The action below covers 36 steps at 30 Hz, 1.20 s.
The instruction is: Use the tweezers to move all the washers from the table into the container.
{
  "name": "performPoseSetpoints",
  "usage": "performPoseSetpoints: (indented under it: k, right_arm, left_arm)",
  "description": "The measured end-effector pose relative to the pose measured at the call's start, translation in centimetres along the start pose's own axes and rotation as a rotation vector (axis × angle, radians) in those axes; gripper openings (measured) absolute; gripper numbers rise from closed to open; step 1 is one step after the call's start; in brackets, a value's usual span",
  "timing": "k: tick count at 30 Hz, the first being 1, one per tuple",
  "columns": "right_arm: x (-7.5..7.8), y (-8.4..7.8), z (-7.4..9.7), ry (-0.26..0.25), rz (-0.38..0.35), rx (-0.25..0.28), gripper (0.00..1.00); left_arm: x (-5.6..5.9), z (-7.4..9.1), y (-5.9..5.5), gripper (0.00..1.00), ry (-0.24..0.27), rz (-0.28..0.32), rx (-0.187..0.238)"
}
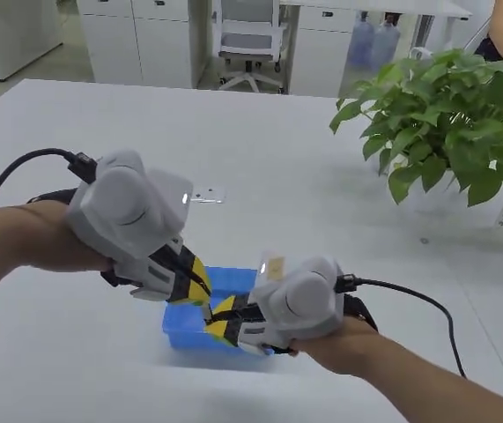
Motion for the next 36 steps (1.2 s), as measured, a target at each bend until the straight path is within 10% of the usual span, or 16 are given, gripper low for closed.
performPoseSetpoints:
  k: [11,36]
  right_arm:
    - [-0.6,0.2,0.9,-0.002,0.027,-0.035,0.04]
    - [-2.5,-1.6,1.4,0.001,0.219,-0.315,0.03]
  left_arm:
    - [0.5,0.4,0.4,0.06,-0.011,-0.003,0.011]
    - [4.3,-2.4,-2.1,0.07,-0.069,-0.035,-0.075]
Point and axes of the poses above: the centre of the closed fingertips' face, and the gripper's own axes: z roughly backward along the fingers, x roughly to its right, y roughly out of its top, the point moved 8 cm from there along z, roughly backward along the fingers, and after that the axes turned 14 degrees about -z, right-handed, at the moved point
